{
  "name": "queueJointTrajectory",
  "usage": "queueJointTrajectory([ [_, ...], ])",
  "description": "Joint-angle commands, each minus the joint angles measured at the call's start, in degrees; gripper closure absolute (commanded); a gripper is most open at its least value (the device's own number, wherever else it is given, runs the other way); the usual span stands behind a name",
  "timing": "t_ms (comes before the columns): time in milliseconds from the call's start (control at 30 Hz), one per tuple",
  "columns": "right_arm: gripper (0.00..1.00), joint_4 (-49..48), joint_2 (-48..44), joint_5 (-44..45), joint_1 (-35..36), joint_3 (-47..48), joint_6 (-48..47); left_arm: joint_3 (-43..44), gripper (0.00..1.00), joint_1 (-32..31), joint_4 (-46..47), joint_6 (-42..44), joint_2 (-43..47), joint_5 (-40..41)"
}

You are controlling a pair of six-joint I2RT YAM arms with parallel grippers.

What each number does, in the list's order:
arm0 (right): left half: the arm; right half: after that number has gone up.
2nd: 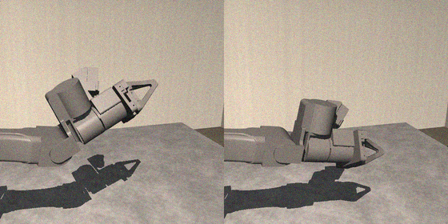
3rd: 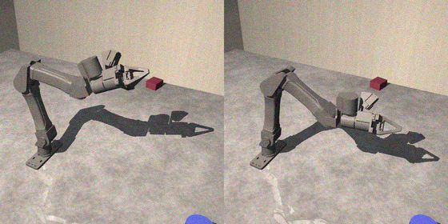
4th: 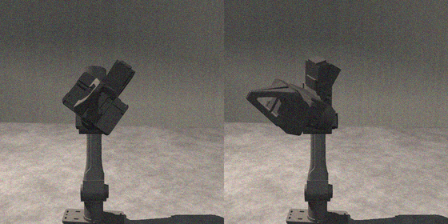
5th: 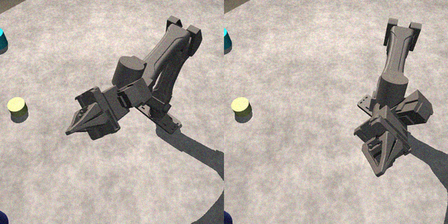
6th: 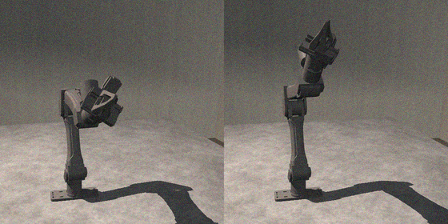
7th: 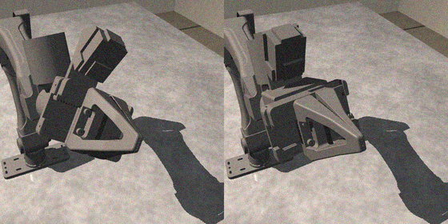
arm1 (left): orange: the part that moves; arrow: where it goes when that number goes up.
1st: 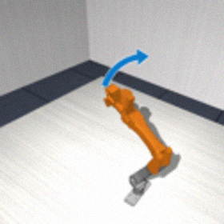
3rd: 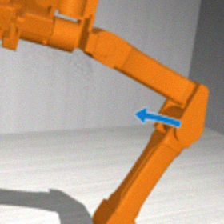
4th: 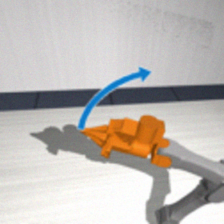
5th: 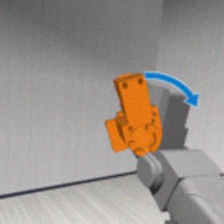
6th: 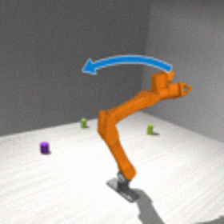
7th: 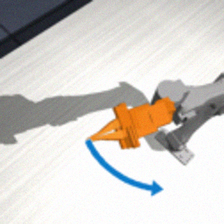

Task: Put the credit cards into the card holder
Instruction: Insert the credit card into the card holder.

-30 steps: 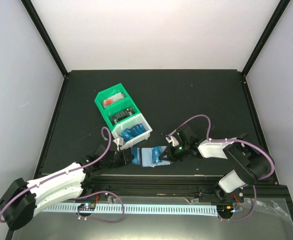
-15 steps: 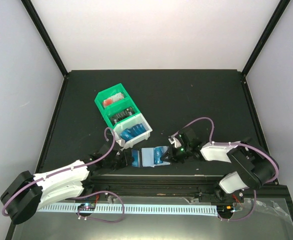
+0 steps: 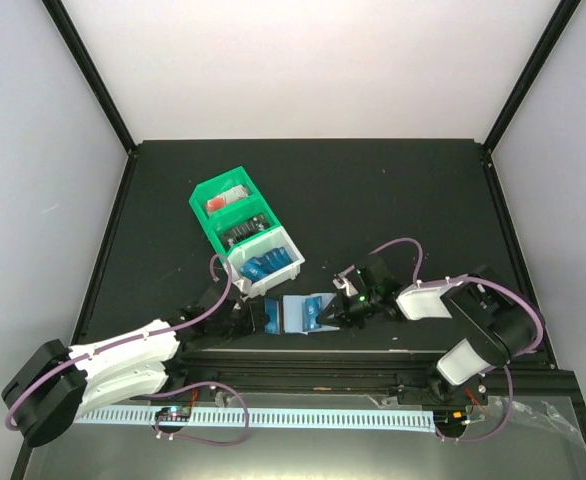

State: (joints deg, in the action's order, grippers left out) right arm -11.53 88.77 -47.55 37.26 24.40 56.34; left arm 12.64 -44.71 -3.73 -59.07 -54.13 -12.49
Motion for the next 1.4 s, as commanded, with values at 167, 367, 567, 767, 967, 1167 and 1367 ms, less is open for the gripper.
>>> queueJointTrajectory([
  [167, 0.99, -2.9, 4.0, -2.9, 0.3, 2.4, 0.2, 0.9, 0.98, -0.2, -0.5, 1.1, -0.6, -0.6],
  [367, 0.97, -2.6, 5.8, -2.6, 1.1, 4.4, -0.8, 0.9, 0.98, -0.2, -0.4, 1.1, -0.8, -0.8],
  [567, 0.96, -2.7, 7.3, -1.1, 2.3, 6.0, -0.7, 0.8, 0.98, -0.2, -0.3, 1.2, -0.8, -0.9],
  [767, 0.96, -4.4, 8.9, -0.8, 3.1, 6.4, 0.2, 0.8, 0.99, -0.2, -0.3, 1.3, -0.8, -1.0],
  [967, 0.95, -6.1, 10.3, -0.7, 4.1, 6.8, 1.1, 0.7, 0.98, -0.2, -0.2, 1.3, -0.7, -1.1],
  [1167, 0.94, -7.1, 11.0, -0.3, 4.9, 7.1, 1.7, 0.6, 0.98, -0.2, -0.2, 1.3, -1.0, -1.1],
  [1367, 0.91, -8.7, 11.0, 0.5, 5.1, 6.6, 2.5, 0.6, 0.98, -0.3, 0.0, 1.4, -1.1, -1.2],
])
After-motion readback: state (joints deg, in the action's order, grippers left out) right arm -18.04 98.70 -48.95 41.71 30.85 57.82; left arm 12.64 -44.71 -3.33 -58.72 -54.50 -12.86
